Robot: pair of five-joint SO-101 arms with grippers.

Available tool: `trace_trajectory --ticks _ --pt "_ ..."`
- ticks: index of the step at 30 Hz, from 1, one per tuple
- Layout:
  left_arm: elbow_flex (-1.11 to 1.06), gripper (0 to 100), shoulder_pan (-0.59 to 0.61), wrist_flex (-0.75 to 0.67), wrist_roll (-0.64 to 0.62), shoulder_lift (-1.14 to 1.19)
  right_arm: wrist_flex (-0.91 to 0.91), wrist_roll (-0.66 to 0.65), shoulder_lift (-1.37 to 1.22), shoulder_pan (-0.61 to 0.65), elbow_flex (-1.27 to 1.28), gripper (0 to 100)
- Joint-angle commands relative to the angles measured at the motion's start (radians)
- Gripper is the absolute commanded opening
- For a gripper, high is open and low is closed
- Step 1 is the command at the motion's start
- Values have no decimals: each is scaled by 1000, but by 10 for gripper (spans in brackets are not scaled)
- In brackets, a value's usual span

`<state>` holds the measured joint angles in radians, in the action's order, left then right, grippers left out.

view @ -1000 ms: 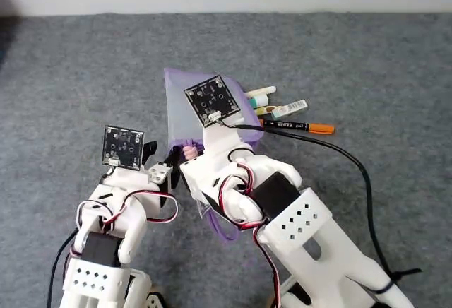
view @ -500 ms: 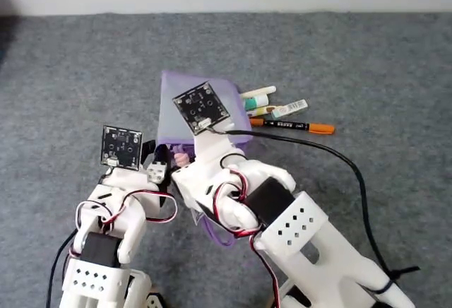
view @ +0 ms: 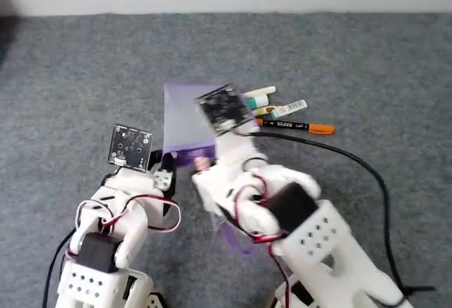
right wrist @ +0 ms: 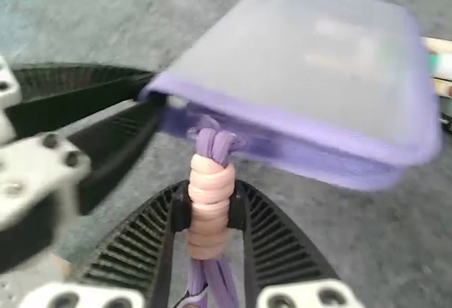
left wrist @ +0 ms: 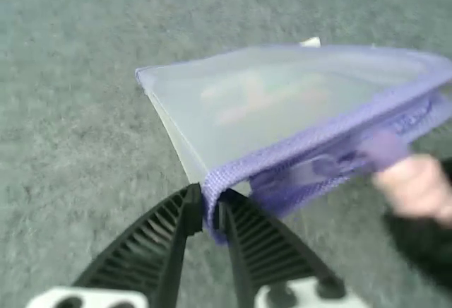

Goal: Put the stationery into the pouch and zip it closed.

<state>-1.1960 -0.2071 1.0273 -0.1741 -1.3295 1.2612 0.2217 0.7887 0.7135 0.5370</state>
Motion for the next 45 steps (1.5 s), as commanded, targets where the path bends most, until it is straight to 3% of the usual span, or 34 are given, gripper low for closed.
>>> trace_trajectory --ticks 1,5,11,15,22,29,36,42,45 --pt "90 9 0 110 -2 -11 65 -9 85 -79 -8 8" --pt "139 9 86 169 3 -6 116 -11 136 -130 -8 8" --pt "231 9 292 275 152 -11 111 -95 179 -188 -6 8" --pt "331 9 365 402 218 -11 111 -98 179 -199 -6 8" --pt "506 9 376 609 236 -12 18 -100 168 -196 -3 8" --pt "486 9 379 618 230 -8 56 -100 165 -186 26 20" --pt "417 9 376 586 183 -9 229 -48 168 -110 -103 262" --pt "409 9 377 583 183 -11 334 -61 156 -168 -288 184" --pt "409 9 379 583 183 -11 308 -167 139 -282 -247 147"
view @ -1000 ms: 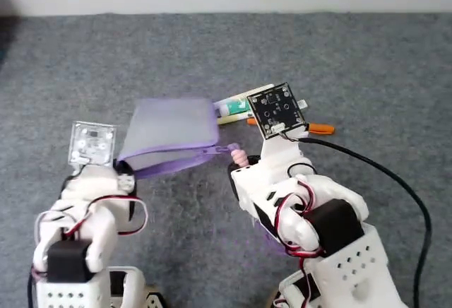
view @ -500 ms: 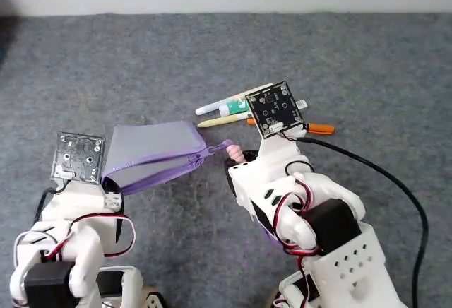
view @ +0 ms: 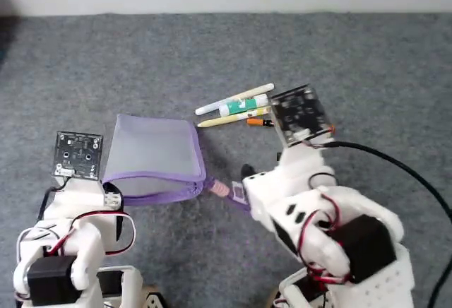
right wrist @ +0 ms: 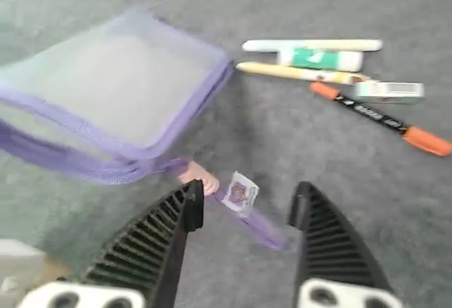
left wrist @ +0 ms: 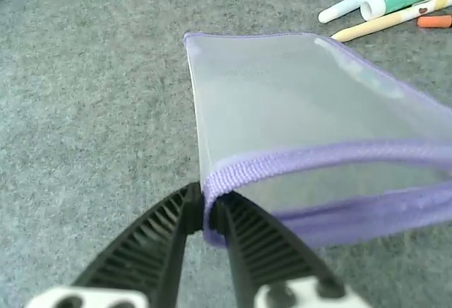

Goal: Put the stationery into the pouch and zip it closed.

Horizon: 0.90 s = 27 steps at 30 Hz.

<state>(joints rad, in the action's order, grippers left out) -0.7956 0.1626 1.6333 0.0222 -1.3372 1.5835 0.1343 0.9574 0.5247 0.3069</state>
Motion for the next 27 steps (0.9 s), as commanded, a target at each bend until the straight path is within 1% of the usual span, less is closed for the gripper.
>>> trace_trajectory --ticks 1,5,8,15,19,21,24,27 --pt "8 9 9 -23 -14 -3 -35 -120 -48 -134 8 146" --pt "8 9 11 -23 -14 -3 -122 -236 -173 -248 43 188" --pt "8 9 12 -23 -14 -3 -179 -313 -297 -274 41 232" --pt "5 9 12 -23 -15 -5 -325 -483 -547 -274 41 236" --pt "5 9 12 -23 -15 -5 -443 -609 -665 -277 41 236" --pt "5 9 12 -23 -35 -5 -507 -664 -719 -277 41 236" --pt "5 9 8 -23 -63 -5 -570 -723 -802 -274 23 236" --pt "7 9 12 -23 -63 -5 -588 -769 -900 -275 -48 236"
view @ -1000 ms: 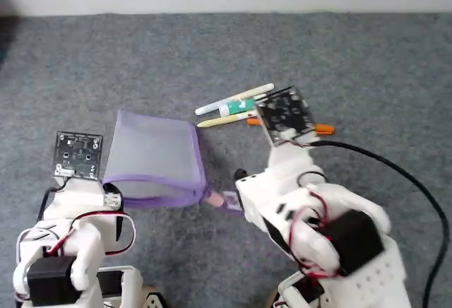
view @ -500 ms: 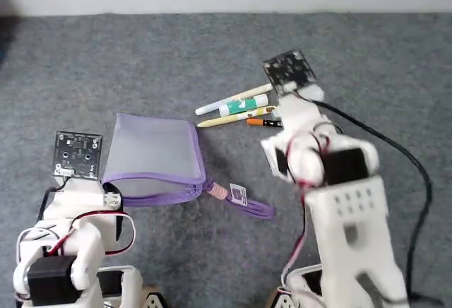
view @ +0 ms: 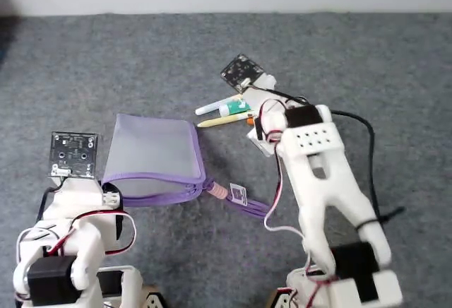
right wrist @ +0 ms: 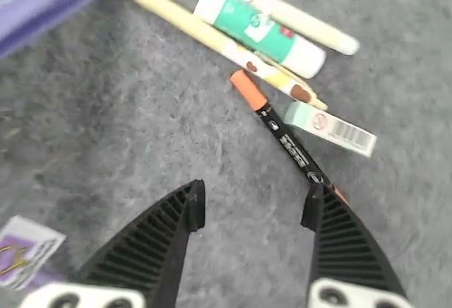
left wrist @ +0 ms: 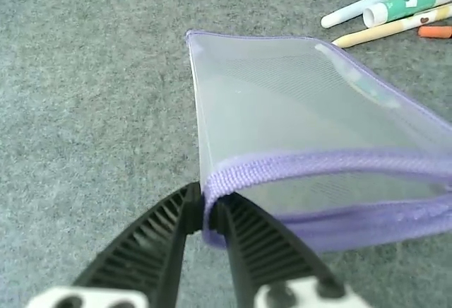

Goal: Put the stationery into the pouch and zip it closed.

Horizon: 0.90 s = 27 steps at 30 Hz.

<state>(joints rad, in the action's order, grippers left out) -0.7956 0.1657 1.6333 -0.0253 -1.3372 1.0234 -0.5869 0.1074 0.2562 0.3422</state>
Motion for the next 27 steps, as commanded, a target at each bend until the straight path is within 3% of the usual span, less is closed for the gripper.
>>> trace_trajectory --ticks 1,13,27 --pt "5 9 9 -23 -15 -5 -28 -61 -84 -8 -115 236" --pt "2 9 9 -23 -15 -5 -19 -241 -470 -12 -471 236" --pt "1 9 9 -23 -15 -5 2 -247 -725 -10 -609 220"
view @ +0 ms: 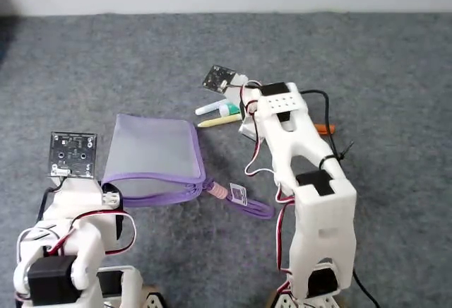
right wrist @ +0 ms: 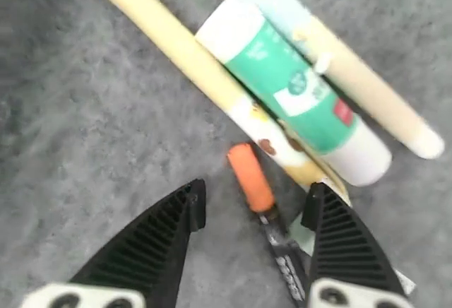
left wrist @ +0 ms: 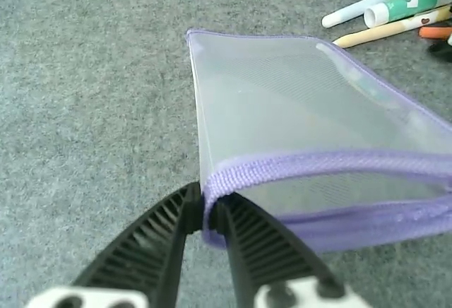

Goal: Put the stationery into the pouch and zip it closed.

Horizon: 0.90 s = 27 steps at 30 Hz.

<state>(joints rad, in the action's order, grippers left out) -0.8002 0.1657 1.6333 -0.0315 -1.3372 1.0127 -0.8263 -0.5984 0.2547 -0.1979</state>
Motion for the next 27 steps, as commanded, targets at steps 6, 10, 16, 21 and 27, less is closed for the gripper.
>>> trace_trajectory --ticks 6,10,16,21,27 --pt "5 9 9 -23 -9 -5 87 -8 -84 -4 -143 17" --pt "5 9 9 -23 -9 -5 165 -5 -82 -7 -196 9" --pt "5 9 6 -23 -9 -3 306 -3 -82 -7 -318 8" --pt "5 9 6 -23 -9 0 401 34 -79 -4 -391 8" --pt "5 9 8 -23 -9 0 631 287 13 42 -560 8"
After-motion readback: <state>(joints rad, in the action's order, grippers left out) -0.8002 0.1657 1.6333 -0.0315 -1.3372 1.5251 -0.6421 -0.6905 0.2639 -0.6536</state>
